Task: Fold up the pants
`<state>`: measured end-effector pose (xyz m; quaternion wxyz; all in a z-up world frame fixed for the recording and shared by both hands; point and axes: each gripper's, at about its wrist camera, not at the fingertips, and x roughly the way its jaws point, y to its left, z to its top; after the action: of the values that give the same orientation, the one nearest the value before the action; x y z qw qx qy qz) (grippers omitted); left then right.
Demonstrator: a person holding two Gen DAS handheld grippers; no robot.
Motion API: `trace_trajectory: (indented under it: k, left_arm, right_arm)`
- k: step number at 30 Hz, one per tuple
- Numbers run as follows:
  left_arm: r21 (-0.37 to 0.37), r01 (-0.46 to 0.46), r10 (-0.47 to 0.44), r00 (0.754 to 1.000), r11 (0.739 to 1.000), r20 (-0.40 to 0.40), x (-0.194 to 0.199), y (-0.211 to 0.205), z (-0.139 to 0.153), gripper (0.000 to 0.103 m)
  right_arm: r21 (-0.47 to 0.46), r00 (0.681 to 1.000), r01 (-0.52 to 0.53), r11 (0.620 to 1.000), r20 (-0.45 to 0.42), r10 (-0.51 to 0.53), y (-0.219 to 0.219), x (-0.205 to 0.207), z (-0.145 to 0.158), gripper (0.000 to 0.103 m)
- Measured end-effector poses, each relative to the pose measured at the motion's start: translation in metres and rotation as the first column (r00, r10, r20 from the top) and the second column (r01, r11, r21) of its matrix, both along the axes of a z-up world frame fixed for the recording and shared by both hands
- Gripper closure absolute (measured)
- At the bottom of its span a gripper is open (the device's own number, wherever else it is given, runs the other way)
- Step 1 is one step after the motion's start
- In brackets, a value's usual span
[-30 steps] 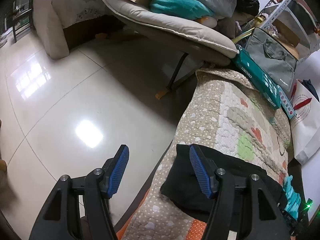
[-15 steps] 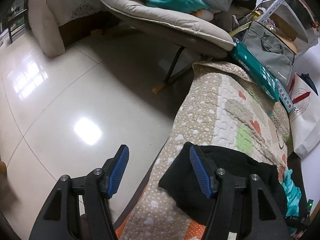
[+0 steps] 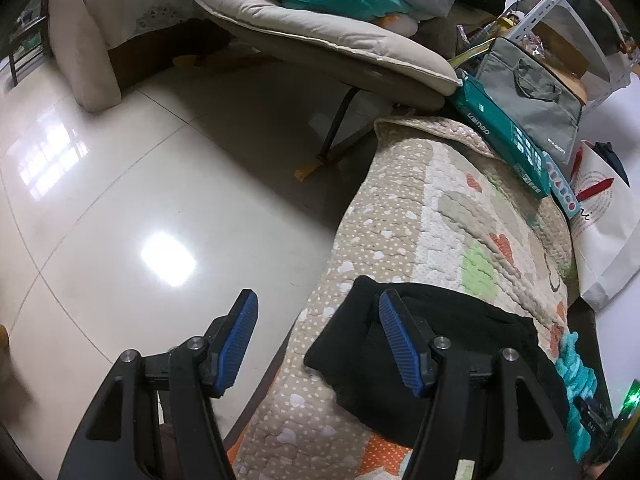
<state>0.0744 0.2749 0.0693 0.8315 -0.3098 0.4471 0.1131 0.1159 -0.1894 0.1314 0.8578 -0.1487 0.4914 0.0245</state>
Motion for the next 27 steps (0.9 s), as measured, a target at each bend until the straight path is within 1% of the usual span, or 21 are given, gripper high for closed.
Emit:
trace_trajectory:
  k: [2, 3, 5, 7, 9, 10, 11, 12, 13, 15, 17, 18, 20, 21, 23, 24, 25, 26, 27]
  left_arm:
    - [0.003, 0.005, -0.005, 1.0, 1.0, 0.0, 0.001, -0.002, 0.0, 0.04]
    - [0.005, 0.007, -0.007, 1.0, 1.0, 0.0, 0.001, -0.002, 0.0, 0.04]
    - [0.012, 0.011, -0.011, 1.0, 1.0, -0.003, 0.002, -0.003, 0.0, 0.04]
    - [0.01, 0.012, -0.012, 1.0, 1.0, -0.008, 0.001, -0.002, -0.002, 0.04]
    - [0.005, 0.012, -0.011, 1.0, 1.0, -0.016, 0.001, 0.0, -0.004, 0.04]
    - [0.003, 0.01, -0.01, 1.0, 1.0, -0.02, 0.002, 0.001, -0.005, 0.04]
    - [-0.001, 0.009, -0.009, 1.0, 1.0, -0.021, 0.003, 0.001, -0.005, 0.04]
    - [-0.007, 0.009, -0.009, 1.0, 1.0, -0.021, 0.003, 0.002, -0.005, 0.04]
    - [-0.011, 0.009, -0.009, 1.0, 1.0, -0.021, 0.003, 0.002, -0.006, 0.04]
    - [-0.02, 0.013, -0.013, 1.0, 1.0, -0.015, 0.006, 0.001, -0.005, 0.04]
    - [-0.016, 0.022, -0.022, 1.0, 1.0, -0.014, 0.01, -0.002, -0.005, 0.04]
    - [-0.015, 0.028, -0.028, 1.0, 1.0, -0.014, 0.011, -0.004, -0.005, 0.04]
    - [-0.012, 0.043, -0.043, 0.999, 0.999, -0.018, 0.014, -0.009, -0.005, 0.04]
    - [-0.006, 0.052, -0.052, 0.998, 0.999, -0.024, 0.015, -0.011, -0.006, 0.04]
    - [0.003, 0.055, -0.055, 0.998, 0.998, -0.034, 0.016, -0.013, -0.008, 0.04]
    - [0.002, 0.053, -0.053, 0.998, 0.999, -0.037, 0.017, -0.013, -0.009, 0.04]
    - [-0.002, 0.049, -0.049, 0.998, 0.999, -0.038, 0.016, -0.012, -0.009, 0.04]
    - [-0.007, 0.042, -0.042, 0.998, 0.999, -0.037, 0.015, -0.011, -0.01, 0.04]
    - [-0.011, 0.037, -0.037, 0.999, 0.999, -0.036, 0.015, -0.01, -0.01, 0.04]
  right_arm:
    - [0.079, 0.99, -0.14, 0.987, -0.008, 0.141, 0.037, 0.011, -0.008, 0.041]
    - [0.088, 0.98, -0.2, 0.976, -0.006, 0.201, 0.058, 0.019, -0.015, 0.041]
    - [0.084, 0.962, -0.272, 0.959, -0.006, 0.273, 0.088, 0.034, -0.03, 0.041]
    - [0.073, 0.947, -0.32, 0.945, -0.018, 0.322, 0.11, 0.053, -0.048, 0.041]
    - [0.018, 0.937, -0.348, 0.937, -0.037, 0.348, 0.127, 0.074, -0.071, 0.042]
    - [0.014, 0.935, -0.349, 0.937, -0.055, 0.349, 0.132, 0.081, -0.078, 0.047]
    - [0.043, 0.932, -0.347, 0.937, -0.093, 0.35, 0.133, 0.091, -0.086, 0.061]
    - [0.08, 0.93, -0.335, 0.939, -0.133, 0.343, 0.134, 0.1, -0.092, 0.087]
    - [0.096, 0.931, -0.323, 0.942, -0.145, 0.334, 0.134, 0.107, -0.093, 0.088]
    - [0.101, 0.935, -0.316, 0.943, -0.135, 0.328, 0.133, 0.115, -0.088, 0.091]
    - [0.115, 0.947, -0.285, 0.952, -0.118, 0.298, 0.126, 0.128, -0.084, 0.092]
    - [0.122, 0.956, -0.263, 0.957, -0.103, 0.276, 0.122, 0.136, -0.081, 0.099]
    - [0.119, 0.971, -0.219, 0.969, -0.076, 0.228, 0.116, 0.149, -0.078, 0.101]
    - [0.109, 0.976, -0.196, 0.974, -0.07, 0.205, 0.117, 0.155, -0.079, 0.101]
    - [0.057, 0.984, -0.162, 0.985, -0.062, 0.165, 0.118, 0.166, -0.081, 0.101]
    - [0.06, 0.986, -0.155, 0.986, -0.049, 0.158, 0.117, 0.165, -0.078, 0.101]
    - [0.117, 0.987, -0.151, 0.982, -0.04, 0.157, 0.111, 0.164, -0.072, 0.099]
    - [0.164, 0.986, -0.147, 0.976, -0.048, 0.157, 0.107, 0.164, -0.069, 0.094]
    - [0.204, 0.985, -0.145, 0.968, -0.059, 0.16, 0.103, 0.163, -0.067, 0.064]
